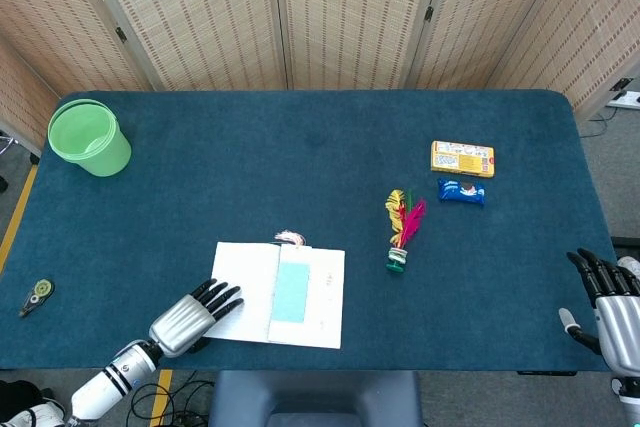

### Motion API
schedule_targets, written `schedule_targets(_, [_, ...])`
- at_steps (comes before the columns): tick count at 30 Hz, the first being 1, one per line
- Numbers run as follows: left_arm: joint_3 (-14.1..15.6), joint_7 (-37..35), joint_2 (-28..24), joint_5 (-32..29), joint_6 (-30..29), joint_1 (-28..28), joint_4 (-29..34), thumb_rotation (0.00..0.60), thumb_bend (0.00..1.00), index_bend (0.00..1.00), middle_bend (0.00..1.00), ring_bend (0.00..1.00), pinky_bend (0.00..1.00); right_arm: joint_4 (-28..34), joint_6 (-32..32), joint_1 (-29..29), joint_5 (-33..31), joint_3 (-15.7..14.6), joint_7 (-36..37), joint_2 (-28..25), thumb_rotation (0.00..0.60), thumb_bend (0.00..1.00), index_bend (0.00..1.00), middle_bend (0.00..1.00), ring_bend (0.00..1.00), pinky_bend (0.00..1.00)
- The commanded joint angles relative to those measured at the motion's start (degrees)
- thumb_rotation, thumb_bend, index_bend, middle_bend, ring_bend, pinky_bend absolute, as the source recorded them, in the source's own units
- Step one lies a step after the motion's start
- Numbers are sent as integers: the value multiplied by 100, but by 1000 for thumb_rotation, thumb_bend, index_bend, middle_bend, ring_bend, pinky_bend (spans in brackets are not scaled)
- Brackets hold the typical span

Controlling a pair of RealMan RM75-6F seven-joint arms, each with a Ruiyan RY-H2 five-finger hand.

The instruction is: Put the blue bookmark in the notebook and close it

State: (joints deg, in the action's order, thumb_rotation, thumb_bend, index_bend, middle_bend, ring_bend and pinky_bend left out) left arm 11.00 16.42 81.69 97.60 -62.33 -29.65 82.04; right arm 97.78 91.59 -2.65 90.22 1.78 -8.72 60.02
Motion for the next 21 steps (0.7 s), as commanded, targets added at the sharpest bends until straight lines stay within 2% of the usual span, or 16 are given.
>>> schedule_targets(1, [-50,-8,71,10,-9,4,-86,600,315,0,0,0,112,2,-3,0,-3,-2,-5,1,600,205,137,132,201,217])
schedule_targets(9, [-244,-316,418,-12,-114,11,-544,600,315,0,0,0,112,-13,32,-36,-31,-9,13,-7,600,205,137,132,201,217])
schedule_targets(17, [-447,-1084,1001,354,-849,24,-1350,600,315,0,0,0,112,-35,44,-41,-42,1,50,-11,600,205,137,132,201,217])
schedule_targets(21, [-605,-1271,1138,436,-1056,-70,-1461,600,314,0,0,0,112,-45,76,-57,-39,3,71,-18,600,204,137,132,201,217])
